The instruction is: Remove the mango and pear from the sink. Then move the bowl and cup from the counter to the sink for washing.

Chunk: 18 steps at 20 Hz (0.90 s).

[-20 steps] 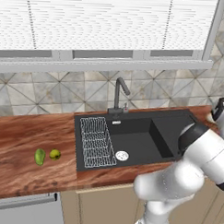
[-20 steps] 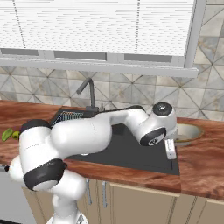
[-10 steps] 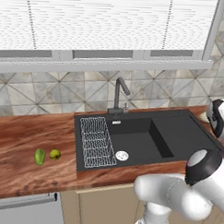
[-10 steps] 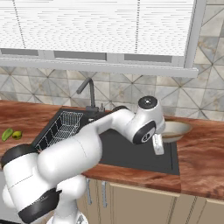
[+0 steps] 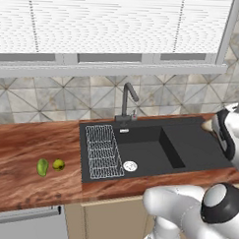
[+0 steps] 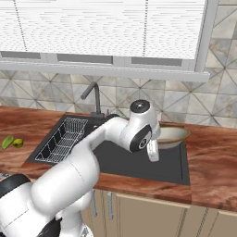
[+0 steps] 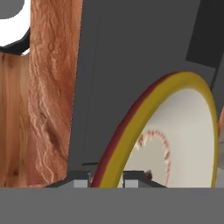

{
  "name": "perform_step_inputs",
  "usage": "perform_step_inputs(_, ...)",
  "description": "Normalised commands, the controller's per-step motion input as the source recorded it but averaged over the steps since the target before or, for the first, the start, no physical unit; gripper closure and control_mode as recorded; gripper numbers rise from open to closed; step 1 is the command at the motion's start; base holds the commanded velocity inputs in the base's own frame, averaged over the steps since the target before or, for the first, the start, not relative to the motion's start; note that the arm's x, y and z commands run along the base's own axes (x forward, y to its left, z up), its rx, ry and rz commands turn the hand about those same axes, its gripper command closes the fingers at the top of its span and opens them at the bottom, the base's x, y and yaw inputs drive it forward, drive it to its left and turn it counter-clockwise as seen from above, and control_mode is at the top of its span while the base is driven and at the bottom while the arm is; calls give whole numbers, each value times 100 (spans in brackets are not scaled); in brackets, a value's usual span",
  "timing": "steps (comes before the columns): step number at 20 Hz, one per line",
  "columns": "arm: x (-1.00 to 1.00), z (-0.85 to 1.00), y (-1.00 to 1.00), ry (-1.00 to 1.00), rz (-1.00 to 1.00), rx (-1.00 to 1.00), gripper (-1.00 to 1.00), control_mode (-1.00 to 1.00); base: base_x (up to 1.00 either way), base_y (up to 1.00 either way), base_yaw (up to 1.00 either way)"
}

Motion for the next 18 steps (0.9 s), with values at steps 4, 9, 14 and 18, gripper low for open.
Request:
perform_step_inputs(4, 0, 7, 43, 0, 0, 11, 100, -100, 0, 0, 0)
perform_step_inputs(9, 0, 11, 43, 0, 0, 14, 100, -100, 0, 0, 0)
perform_step_inputs(14, -2, 5, 44, 0, 0, 7, 100, -100, 0, 0, 0)
perform_step_inputs(18, -8, 1, 45, 0, 0, 5, 100, -100, 0, 0, 0)
